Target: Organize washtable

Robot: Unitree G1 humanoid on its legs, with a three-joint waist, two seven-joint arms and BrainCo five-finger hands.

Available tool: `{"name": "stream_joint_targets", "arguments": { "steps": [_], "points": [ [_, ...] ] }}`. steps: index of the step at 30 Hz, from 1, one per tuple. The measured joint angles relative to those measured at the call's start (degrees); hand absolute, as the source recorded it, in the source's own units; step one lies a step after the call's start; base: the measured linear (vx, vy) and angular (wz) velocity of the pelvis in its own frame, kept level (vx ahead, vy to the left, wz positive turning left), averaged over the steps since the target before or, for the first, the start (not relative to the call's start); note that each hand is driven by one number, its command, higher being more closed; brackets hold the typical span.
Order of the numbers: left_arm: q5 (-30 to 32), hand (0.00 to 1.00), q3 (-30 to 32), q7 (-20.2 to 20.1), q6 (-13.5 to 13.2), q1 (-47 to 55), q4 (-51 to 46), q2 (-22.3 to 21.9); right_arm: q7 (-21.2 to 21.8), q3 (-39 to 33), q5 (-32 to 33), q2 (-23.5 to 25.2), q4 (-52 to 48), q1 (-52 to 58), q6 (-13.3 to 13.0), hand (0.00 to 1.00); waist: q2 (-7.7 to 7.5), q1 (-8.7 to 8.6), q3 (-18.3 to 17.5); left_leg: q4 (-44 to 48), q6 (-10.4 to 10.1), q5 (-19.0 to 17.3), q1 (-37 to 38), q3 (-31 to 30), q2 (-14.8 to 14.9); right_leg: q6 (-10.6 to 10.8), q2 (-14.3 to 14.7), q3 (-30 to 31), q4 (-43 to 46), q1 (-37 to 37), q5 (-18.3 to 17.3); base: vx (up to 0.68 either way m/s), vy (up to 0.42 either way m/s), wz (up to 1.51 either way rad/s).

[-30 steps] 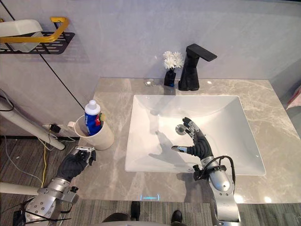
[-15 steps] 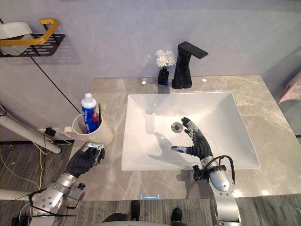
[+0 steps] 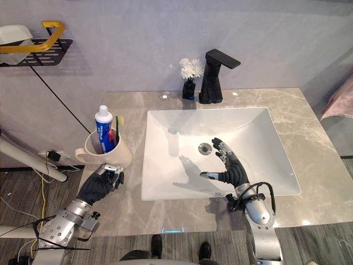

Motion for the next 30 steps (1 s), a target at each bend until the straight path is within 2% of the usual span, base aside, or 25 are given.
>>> {"name": "stream_joint_targets", "arguments": {
  "steps": [18, 30],
  "points": [
    [0.0, 1.00, 1.1, 0.2, 0.1, -1.6, 3.0, 0.0, 0.2, -0.1, 0.0, -0.2, -0.9, 0.9, 0.1, 0.00, -0.05, 0.00, 0.0, -0.1, 0.0, 0.0, 0.0, 0.1, 0.1, 0.0, 0.1, 0.3, 0.0, -0.1, 0.0, 0.00, 0.000, 0.00],
    [0.1, 1.00, 1.3, 0.3, 0.1, -7.6, 7.6, 0.9, 0.2, -0.2, -0.1, -0.3, -0.9, 1.0, 0.2, 0.00, -0.24, -0.31, -0.1, -0.1, 0.0, 0.0, 0.0, 0.6, 0.1, 0.2, 0.1, 0.9, -0.1, -0.3, 0.6, 0.00, 0.000, -0.01]
  ]
}}
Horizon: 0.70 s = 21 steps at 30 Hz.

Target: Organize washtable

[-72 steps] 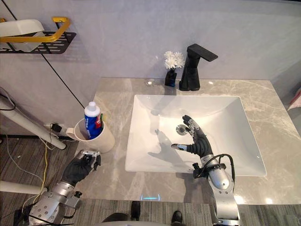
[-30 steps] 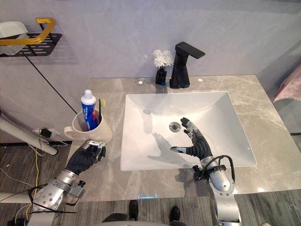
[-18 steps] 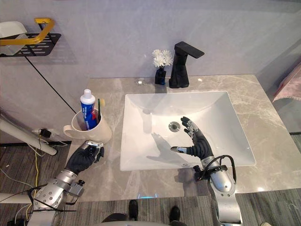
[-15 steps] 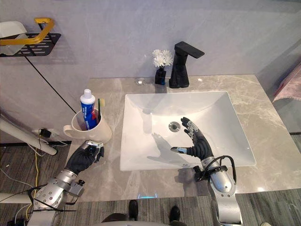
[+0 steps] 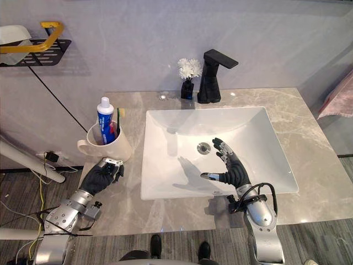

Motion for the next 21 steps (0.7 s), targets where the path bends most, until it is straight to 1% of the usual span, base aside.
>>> {"name": "stream_joint_targets", "arguments": {
  "steps": [6, 9, 10, 11, 13, 16, 18, 21],
  "points": [
    [-0.1, 1.00, 0.4, 0.1, -0.1, -1.8, 1.4, 1.5, 0.0, -0.3, 0.0, -0.8, 0.0, 0.0, 0.1, 0.00, -0.18, -0.08, -0.1, 0.0, 0.0, 0.0, -0.7, 0.6, 0.0, -0.1, 0.0, 0.3, 0.0, -1.1, 0.1, 0.00, -0.003, -0.06],
    [-0.2, 1.00, 1.5, 0.2, -0.1, -3.3, 2.9, 1.5, 0.0, -0.4, 0.0, -0.8, 0.0, 0.0, 0.2, 0.00, -0.23, -0.58, -0.2, 0.0, 0.0, 0.0, -0.7, 0.8, 0.2, -0.3, 0.3, 0.4, -0.2, -1.1, 0.6, -0.01, -0.010, -0.04],
    [-0.5, 1.00, 2.0, 0.4, -0.1, -3.8, 3.3, 2.1, 0.0, -0.4, 0.0, -0.9, 0.0, 0.0, 0.2, 0.00, -0.23, -1.02, -0.2, 0.0, 0.0, 0.0, -0.7, 0.9, 0.4, -0.2, 0.4, 0.3, -0.7, -1.1, 1.3, -0.01, -0.005, -0.05],
    [-0.7, 1.00, 2.0, 0.5, -0.1, -4.1, 3.6, 2.3, 0.0, -0.5, 0.0, -1.0, 0.0, 0.1, 0.2, 0.00, -0.23, -1.05, -0.2, 0.0, 0.0, 0.0, -0.8, 1.0, 0.4, -0.4, 0.5, 0.4, -0.9, -1.1, 1.5, -0.02, -0.004, -0.08],
    [-1.3, 1.00, 2.0, 1.3, -0.1, -5.7, 5.0, 4.3, 0.0, -0.7, 0.0, -1.8, 0.0, 0.5, 0.2, 0.00, -0.23, -1.11, -0.2, 0.0, 0.1, 0.0, -0.9, 1.2, 0.6, -0.6, 0.7, 0.3, -1.0, -1.3, 2.1, -0.02, -0.004, -0.06],
    [-1.3, 1.00, 2.7, 1.7, 0.0, -7.1, 6.3, 5.3, 0.0, -0.9, 0.0, -1.9, 0.0, 1.0, 0.2, 0.00, -0.26, -1.07, -0.2, 0.0, 0.0, 0.0, -0.9, 1.5, 0.6, -0.6, 0.7, 0.4, -1.0, -1.4, 2.1, -0.01, -0.011, -0.06],
    [-1.3, 1.00, 4.2, 2.3, 0.0, -7.3, 6.6, 6.1, -0.1, -1.0, 0.0, -1.9, 0.1, 1.1, 0.2, 0.00, -0.25, -1.14, -0.2, 0.0, 0.0, 0.0, -1.3, 2.1, 0.6, -0.6, 0.8, 0.6, -1.0, -2.0, 2.1, 0.00, -0.018, -0.12],
    [-1.3, 1.00, 4.3, 2.7, 0.0, -9.2, 8.6, 7.6, -0.1, -1.1, 0.0, -2.0, 0.1, 1.5, 0.2, 0.00, -0.25, -1.07, -0.2, 0.0, 0.0, 0.0, -1.3, 2.4, 0.7, -0.6, 0.9, 1.0, -1.2, -2.1, 2.1, 0.01, -0.023, -0.06]
  ]
}}
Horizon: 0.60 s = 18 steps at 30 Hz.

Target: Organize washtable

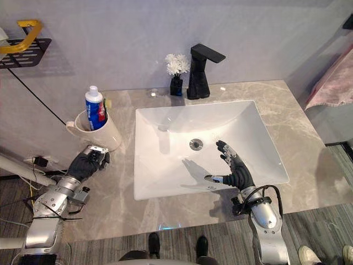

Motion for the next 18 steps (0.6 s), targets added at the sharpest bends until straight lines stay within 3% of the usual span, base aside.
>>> {"name": "stream_joint_targets", "arguments": {
  "steps": [18],
  "points": [
    [-0.6, 1.00, 1.7, 1.6, 1.1, -7.2, 5.6, 3.3, 0.0, -0.4, 0.1, -0.1, 0.0, 1.2, 0.0, 0.00, -0.06, -0.20, 0.0, 0.0, 0.0, 0.2, -1.4, 0.7, 0.3, -0.7, 0.5, 0.6, -0.7, -1.6, 2.8, 0.00, 0.000, -0.01]
  ]
}}
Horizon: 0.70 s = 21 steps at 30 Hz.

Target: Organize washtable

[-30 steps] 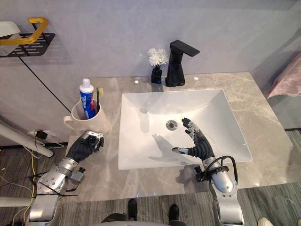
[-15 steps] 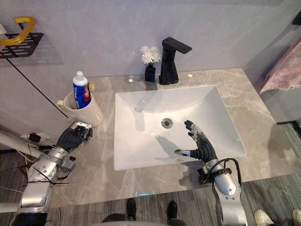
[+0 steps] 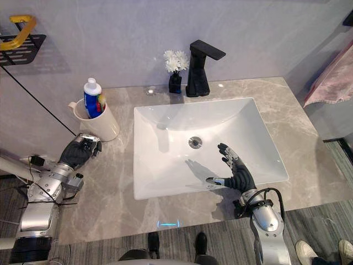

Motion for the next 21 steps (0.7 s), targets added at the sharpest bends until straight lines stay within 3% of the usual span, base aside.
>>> {"name": "stream_joint_targets", "arguments": {
  "steps": [21],
  "points": [
    [-1.7, 1.00, -3.4, 3.1, 0.0, -8.6, 2.8, 1.7, -0.2, -1.1, 0.2, 0.0, -0.3, -0.4, -0.6, 0.00, -1.06, -0.16, 2.9, 0.0, -0.1, -0.1, -0.4, 1.9, 0.1, -0.1, 0.2, 1.5, -0.1, -1.3, 0.1, 0.01, -0.015, -0.04]
  ]
}}
